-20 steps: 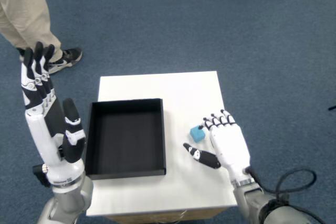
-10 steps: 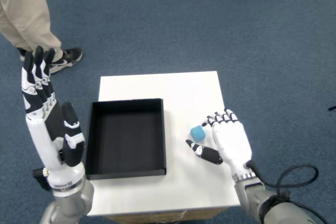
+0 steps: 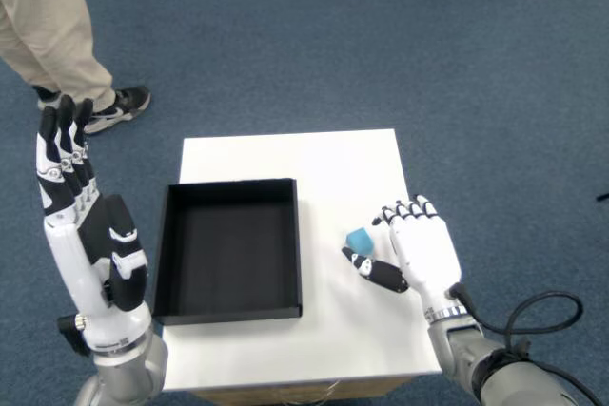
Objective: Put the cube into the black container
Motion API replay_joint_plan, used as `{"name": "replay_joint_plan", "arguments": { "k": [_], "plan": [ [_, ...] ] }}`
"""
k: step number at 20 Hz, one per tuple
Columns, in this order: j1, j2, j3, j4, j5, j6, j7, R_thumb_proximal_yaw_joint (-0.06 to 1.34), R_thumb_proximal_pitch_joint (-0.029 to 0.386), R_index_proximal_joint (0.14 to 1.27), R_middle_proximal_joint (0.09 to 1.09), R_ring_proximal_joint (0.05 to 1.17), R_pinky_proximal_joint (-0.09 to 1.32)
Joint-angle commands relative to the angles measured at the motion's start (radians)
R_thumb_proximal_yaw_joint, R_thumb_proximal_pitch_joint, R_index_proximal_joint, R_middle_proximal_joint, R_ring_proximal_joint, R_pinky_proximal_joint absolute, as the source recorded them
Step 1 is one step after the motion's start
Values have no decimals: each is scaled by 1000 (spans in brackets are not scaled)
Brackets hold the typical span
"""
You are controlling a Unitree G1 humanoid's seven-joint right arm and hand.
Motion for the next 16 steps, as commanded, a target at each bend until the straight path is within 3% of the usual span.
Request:
{"name": "replay_joint_plan", "arguments": {
  "k": [1, 16],
  "plan": [
    [-43, -22, -19, 18, 28, 7, -19, 368, -22, 675, 433, 355, 210],
    [-45, -18, -22, 17, 37, 39, 71, 364, -23, 667, 428, 348, 204]
  ]
}}
